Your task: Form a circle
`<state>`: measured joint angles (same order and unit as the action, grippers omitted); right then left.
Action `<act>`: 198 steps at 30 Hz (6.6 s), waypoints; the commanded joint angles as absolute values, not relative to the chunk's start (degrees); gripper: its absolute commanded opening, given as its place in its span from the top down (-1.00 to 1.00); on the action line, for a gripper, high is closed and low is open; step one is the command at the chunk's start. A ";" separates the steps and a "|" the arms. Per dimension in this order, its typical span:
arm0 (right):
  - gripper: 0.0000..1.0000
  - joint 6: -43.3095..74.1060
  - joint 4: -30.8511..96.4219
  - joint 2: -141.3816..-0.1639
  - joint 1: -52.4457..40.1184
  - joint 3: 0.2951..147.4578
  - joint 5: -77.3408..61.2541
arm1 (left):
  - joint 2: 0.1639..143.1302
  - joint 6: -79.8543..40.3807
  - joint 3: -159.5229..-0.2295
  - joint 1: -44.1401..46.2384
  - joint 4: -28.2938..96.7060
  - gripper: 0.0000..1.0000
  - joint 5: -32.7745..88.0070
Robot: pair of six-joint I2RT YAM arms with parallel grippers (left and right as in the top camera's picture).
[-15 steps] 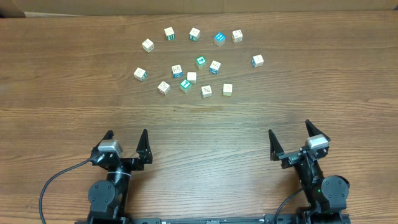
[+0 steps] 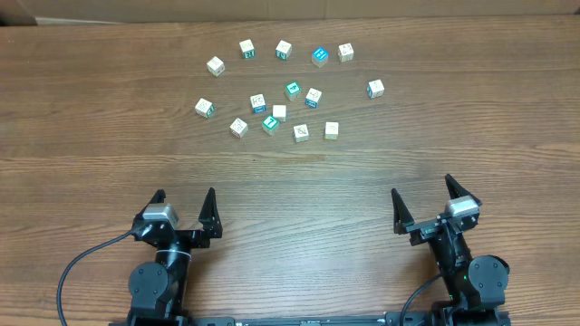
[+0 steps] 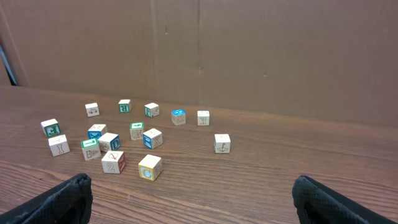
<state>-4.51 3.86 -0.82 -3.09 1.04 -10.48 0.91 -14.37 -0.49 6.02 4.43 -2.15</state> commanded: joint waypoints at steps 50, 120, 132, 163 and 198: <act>-1.00 -4.36 3.60 -0.16 -3.49 0.45 -10.15 | 0.32 -12.82 -0.30 6.39 4.32 -0.99 -1.87; -1.00 -3.49 3.55 -0.16 -3.46 0.45 -9.08 | 0.32 -12.82 -0.30 6.39 4.32 -0.99 -1.87; -1.00 7.73 4.40 -0.16 -3.42 3.77 -9.06 | 0.32 -12.82 -0.30 6.39 4.32 -0.99 -1.87; -1.00 0.45 50.17 -64.40 -3.42 96.88 -15.64 | 0.23 -12.82 -0.30 6.44 4.32 -0.99 -1.87; -0.02 10.83 71.77 -120.51 -13.02 142.98 -17.04 | 0.23 -12.82 -0.30 6.44 4.32 -0.99 -1.87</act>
<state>6.70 72.53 -118.67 -8.64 143.26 -23.81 0.86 -14.35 -0.49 6.02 4.40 -2.15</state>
